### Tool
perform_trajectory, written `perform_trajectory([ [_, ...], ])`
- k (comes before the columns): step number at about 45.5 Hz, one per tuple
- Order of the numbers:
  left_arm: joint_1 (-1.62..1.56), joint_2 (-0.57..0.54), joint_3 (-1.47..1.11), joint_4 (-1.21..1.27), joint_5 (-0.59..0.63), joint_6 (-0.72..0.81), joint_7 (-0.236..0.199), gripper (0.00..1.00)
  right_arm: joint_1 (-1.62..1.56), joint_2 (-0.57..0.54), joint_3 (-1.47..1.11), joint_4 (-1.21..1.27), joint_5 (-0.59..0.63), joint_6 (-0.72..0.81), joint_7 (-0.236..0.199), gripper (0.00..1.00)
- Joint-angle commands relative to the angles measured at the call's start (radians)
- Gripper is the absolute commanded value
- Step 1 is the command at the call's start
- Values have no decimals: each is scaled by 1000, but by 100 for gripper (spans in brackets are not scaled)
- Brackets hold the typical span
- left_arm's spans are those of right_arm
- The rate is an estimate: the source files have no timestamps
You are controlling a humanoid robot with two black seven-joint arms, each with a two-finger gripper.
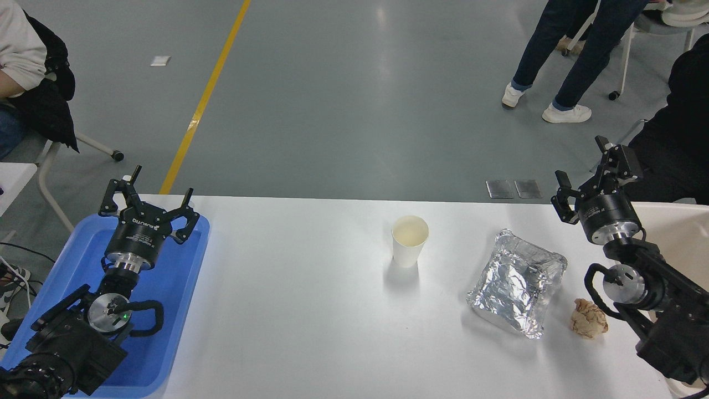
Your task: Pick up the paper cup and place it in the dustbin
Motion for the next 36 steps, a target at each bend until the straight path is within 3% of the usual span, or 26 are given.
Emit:
perform_trajectory([
  [1, 0, 0, 0, 0, -1, 0, 0, 100, 14, 1, -4, -1, 0, -1, 0, 100],
  [18, 0, 0, 0, 0, -1, 0, 0, 100, 68, -37, -66, -1, 0, -7, -2, 100],
  [28, 0, 0, 0, 0, 1, 0, 0, 100, 193, -181, -351, -3, 2, -39, -6, 100],
  [36, 0, 0, 0, 0, 1, 0, 0, 100, 432, -273, -808, 2, 5, -40, -21, 100],
])
